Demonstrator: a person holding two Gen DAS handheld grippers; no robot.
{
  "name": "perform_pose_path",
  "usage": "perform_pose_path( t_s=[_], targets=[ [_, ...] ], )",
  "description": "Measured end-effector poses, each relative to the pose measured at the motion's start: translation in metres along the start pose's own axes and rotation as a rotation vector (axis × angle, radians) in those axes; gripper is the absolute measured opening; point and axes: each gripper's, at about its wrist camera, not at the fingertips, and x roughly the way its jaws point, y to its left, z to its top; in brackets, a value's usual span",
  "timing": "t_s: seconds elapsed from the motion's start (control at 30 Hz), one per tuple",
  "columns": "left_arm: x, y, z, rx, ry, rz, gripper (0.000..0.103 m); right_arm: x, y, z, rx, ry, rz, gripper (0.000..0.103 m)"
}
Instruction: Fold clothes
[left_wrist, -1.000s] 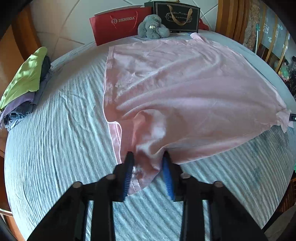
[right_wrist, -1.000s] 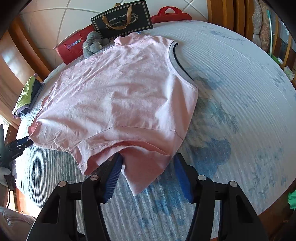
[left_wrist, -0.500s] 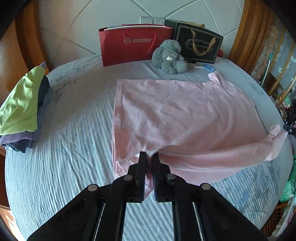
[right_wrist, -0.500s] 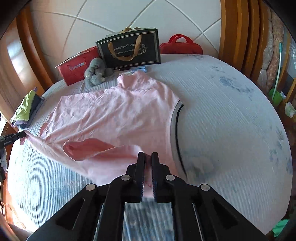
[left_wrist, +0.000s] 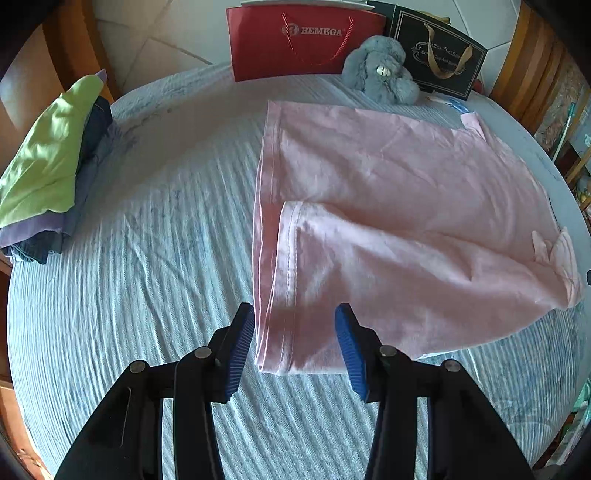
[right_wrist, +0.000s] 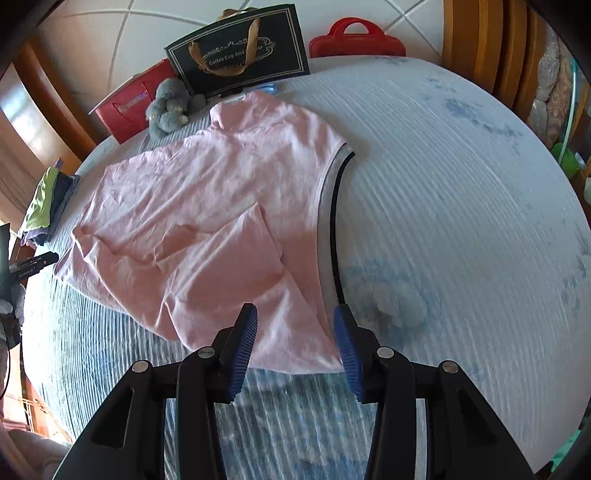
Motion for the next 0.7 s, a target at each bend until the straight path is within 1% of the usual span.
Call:
perform_pose_path(
  t_s=[0.03, 0.1, 0.13, 0.17, 0.2, 0.23, 0.27, 0.3, 0.33, 0.37, 0.4, 0.43, 0.5, 0.57, 0.6, 0.63, 0.7],
  targets=[
    [0.005, -0.001, -0.003, -0.001, 0.008, 0.007, 0.046, 0.005, 0.001, -0.001, -0.005, 0.007, 0.002, 0.048],
    [0.015, -0.008, -0.008, 0.003, 0.027, 0.034, 0.046, 0.017, 0.002, -0.002, -0.007, 0.034, 0.013, 0.048],
    [0.015, -0.009, -0.009, -0.004, 0.025, 0.041, 0.046, 0.025, 0.003, -0.003, -0.011, 0.076, 0.010, 0.041],
    [0.015, -0.010, -0.010, -0.012, 0.021, 0.048, 0.046, 0.028, 0.004, -0.004, -0.019, 0.100, -0.022, 0.009],
    [0.015, -0.011, -0.011, -0.020, 0.017, 0.055, 0.046, 0.031, 0.005, -0.005, -0.028, 0.123, -0.057, 0.002],
    [0.015, -0.010, -0.011, -0.037, 0.020, 0.052, 0.046, 0.033, 0.006, -0.007, -0.037, 0.146, -0.091, 0.002],
    [0.015, -0.008, -0.010, -0.056, 0.024, 0.047, 0.048, 0.031, 0.001, -0.006, -0.009, 0.159, -0.108, 0.002],
    [0.015, -0.007, -0.011, -0.063, 0.023, 0.048, 0.050, 0.029, -0.005, -0.008, 0.012, 0.166, -0.101, 0.002],
    [0.015, -0.007, -0.011, -0.069, 0.022, 0.050, 0.054, 0.026, -0.012, -0.009, 0.032, 0.172, -0.092, 0.003],
    [0.015, -0.007, -0.012, -0.074, 0.020, 0.053, 0.057, 0.019, -0.014, -0.007, 0.024, 0.159, -0.089, 0.005],
    [0.015, -0.006, -0.012, -0.080, 0.019, 0.055, 0.058, 0.012, -0.015, -0.004, 0.014, 0.142, -0.088, 0.010],
    [0.016, -0.006, -0.013, -0.086, 0.018, 0.057, 0.058, 0.004, -0.016, -0.001, 0.003, 0.126, -0.086, 0.018],
    [0.015, -0.006, -0.013, -0.095, 0.020, 0.062, 0.059, -0.010, -0.018, 0.005, -0.019, 0.094, -0.082, 0.021],
    [0.012, -0.008, -0.010, -0.105, 0.027, 0.060, 0.059, -0.022, -0.018, 0.027, -0.020, 0.027, -0.006, 0.030],
    [0.009, -0.009, -0.007, -0.112, 0.031, 0.053, 0.059, -0.020, -0.016, 0.039, -0.019, 0.008, 0.019, 0.042],
    [0.006, -0.011, -0.005, -0.120, 0.034, 0.047, 0.059, -0.018, -0.014, 0.051, -0.017, -0.010, 0.042, 0.049],
    [-0.008, -0.021, 0.008, -0.114, -0.011, 0.002, 0.059, -0.002, -0.005, 0.069, -0.024, -0.001, 0.075, 0.050]
  ],
)
